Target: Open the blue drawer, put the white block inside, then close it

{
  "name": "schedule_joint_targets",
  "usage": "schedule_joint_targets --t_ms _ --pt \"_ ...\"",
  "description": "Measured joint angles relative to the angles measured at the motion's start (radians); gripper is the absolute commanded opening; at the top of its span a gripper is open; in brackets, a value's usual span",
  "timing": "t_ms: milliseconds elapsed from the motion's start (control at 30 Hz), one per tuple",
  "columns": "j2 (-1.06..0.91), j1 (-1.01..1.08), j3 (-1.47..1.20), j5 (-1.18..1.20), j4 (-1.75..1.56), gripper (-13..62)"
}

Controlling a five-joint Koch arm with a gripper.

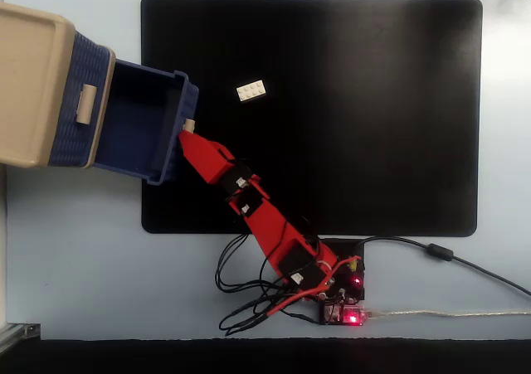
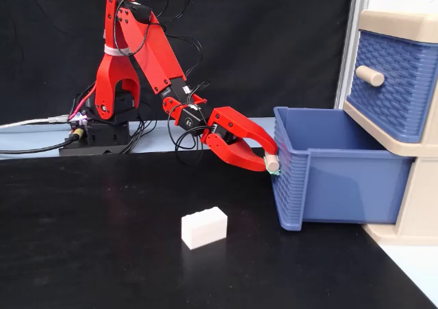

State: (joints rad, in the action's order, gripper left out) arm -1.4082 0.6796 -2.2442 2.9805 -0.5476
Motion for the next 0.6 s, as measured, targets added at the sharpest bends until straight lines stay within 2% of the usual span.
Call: schedule_joint_targets --t_ms 100,200,400,467,500,600 --pt "-0.023 0.003 -0.026 0.008 -0.006 33.8" --pt "-0.133 0.04 -0.222 0.003 0.049 33.7" --pt "-0.509 0.135 -0.222 -0.017 0.566 33.5" --pt "-0.594 0.14 -0.092 -0.018 0.848 33.5" --pt "-0.598 0.14 0.084 -0.02 1.058 33.5" --pt "-0.442 0.198 0.531 -0.02 1.496 33.6"
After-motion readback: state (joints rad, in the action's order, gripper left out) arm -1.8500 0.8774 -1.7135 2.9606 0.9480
